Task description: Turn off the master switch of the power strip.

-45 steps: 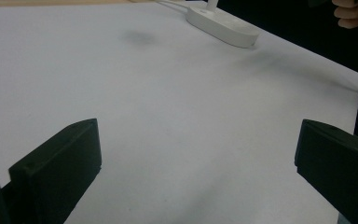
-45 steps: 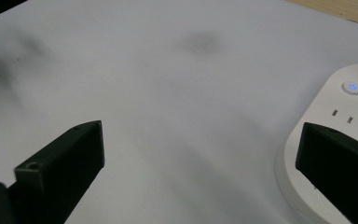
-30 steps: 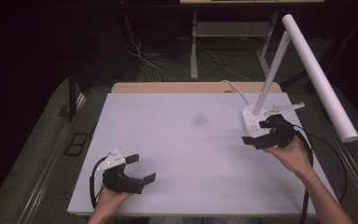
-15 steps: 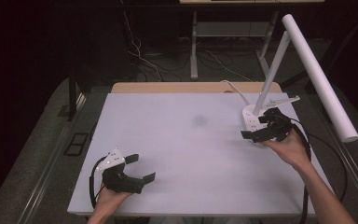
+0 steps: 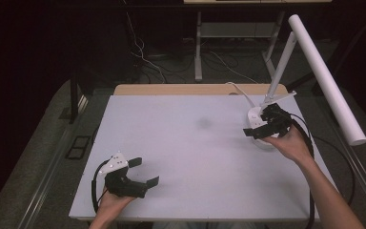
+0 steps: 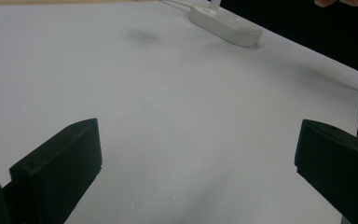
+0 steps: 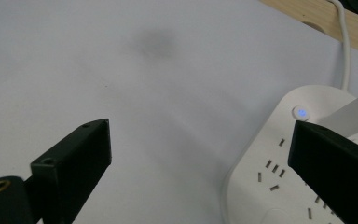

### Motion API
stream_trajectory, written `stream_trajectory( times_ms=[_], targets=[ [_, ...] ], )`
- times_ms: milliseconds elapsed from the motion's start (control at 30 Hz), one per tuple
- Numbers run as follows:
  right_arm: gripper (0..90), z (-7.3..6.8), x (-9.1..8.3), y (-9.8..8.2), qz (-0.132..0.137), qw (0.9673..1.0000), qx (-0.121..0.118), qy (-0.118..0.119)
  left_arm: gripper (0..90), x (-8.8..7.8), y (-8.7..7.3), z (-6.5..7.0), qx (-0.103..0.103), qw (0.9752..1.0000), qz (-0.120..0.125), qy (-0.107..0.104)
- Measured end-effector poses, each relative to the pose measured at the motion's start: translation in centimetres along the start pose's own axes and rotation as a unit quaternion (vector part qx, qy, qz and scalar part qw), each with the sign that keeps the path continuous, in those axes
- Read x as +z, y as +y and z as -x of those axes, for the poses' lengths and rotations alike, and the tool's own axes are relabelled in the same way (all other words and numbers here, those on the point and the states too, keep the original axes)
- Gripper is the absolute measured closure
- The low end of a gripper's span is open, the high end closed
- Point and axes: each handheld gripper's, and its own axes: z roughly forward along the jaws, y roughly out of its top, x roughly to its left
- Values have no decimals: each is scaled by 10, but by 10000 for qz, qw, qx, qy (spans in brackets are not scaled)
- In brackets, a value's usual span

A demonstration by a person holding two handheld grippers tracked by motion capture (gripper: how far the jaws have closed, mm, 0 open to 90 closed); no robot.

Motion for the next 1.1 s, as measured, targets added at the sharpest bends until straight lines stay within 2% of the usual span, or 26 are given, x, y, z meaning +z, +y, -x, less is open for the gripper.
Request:
stream_trajectory(
  times_ms=[167,200,367,400,533,600,733,767,1000,1100],
  targets=[
    [74,4,2,7,-98,9999,-25,-90,0,1,0,0,5,10000,-8,-16],
    [165,6,3,9,-137,9998,-76,-86,0,1,0,0,9,10000,-9,-14],
    [239,9,5,12,-219,9997,-92,-41,0,2,0,1,23,10000,-15,-24],
    [287,10,7,13,-264,9996,-110,-54,0,2,0,1,22,10000,-16,-23],
    [340,10,10,16,-354,9992,-141,-111,0,2,1,1,9,10000,5,-34],
    [413,13,13,18,-407,9988,-191,-180,0,2,1,1,27,10000,8,-35],
    [478,15,15,21,-417,9986,-174,-275,0,2,1,1,36,10000,7,-25],
    [527,17,17,22,-411,9983,-195,-355,0,3,1,1,38,10000,9,-33],
    [699,20,27,26,-525,9966,-243,-581,0,4,1,1,62,10000,-22,-52],
    [741,22,30,28,-558,9957,-265,-691,0,4,1,1,67,10000,-25,-47]
  ],
)
